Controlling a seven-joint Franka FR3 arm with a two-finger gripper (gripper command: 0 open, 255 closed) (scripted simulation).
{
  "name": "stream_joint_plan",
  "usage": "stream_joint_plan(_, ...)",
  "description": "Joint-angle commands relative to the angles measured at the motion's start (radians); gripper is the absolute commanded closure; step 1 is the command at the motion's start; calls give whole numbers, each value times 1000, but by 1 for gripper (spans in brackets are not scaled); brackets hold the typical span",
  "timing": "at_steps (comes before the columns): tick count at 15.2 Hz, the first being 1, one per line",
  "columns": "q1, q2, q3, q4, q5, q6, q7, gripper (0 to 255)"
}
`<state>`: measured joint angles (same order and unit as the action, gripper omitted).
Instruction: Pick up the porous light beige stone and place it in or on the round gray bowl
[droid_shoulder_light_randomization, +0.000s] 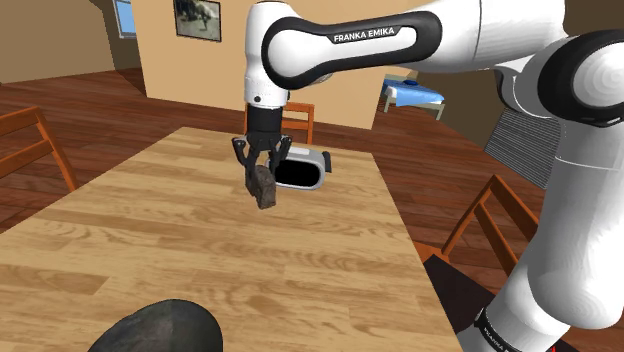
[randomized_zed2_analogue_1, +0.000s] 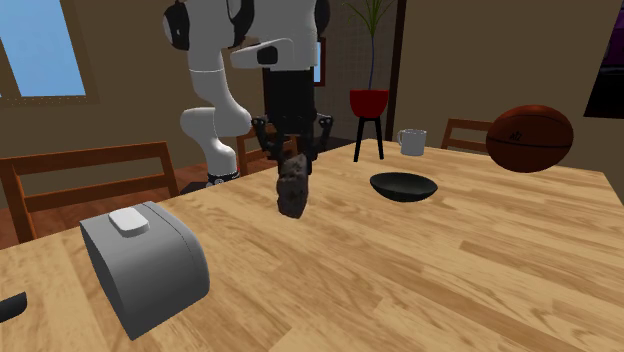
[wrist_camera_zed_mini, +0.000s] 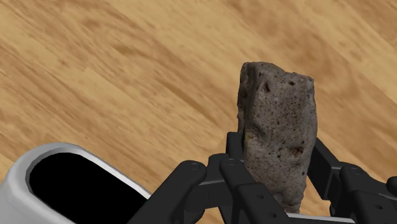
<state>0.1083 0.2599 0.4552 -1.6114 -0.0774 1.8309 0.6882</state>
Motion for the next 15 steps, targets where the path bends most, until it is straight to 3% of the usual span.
stream_joint_plan(1,2,-4,2,25,2,-28,2,255)
stream_joint_plan(5,5,-5,3,73,3,-77,2,255)
stream_joint_plan(15,147,-6,81,83,-12,-88,221,255)
